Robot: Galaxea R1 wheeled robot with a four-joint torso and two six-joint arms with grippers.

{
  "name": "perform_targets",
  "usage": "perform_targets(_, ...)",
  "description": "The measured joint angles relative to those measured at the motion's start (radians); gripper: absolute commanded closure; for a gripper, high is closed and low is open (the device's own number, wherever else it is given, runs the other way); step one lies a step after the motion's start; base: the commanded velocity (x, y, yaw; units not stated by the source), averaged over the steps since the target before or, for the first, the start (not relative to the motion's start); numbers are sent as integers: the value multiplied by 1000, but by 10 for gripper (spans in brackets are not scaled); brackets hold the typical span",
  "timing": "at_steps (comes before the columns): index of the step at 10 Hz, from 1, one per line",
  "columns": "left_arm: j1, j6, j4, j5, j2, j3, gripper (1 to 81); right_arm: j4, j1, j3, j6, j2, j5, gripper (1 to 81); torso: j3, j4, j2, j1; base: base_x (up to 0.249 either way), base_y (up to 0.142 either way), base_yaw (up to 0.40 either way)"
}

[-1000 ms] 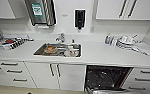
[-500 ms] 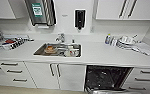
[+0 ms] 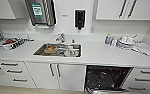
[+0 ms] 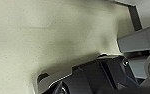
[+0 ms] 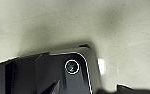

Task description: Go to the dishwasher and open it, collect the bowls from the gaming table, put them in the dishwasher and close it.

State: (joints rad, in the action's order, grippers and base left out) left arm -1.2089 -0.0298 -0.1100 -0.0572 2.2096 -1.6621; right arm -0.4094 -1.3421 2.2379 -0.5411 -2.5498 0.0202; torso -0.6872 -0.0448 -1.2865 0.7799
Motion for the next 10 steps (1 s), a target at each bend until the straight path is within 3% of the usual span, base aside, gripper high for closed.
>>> perform_targets(5,-155,1,-8,109,270,-338,10,-64,-97,183,30,-168,-74,10,1,0,-1,0,0,0,0)
perform_targets(10,-248,3,-10,157,440,-538,10,-124,-159,350,37,-319,-91,10,1,0,-1,0,0,0,0)
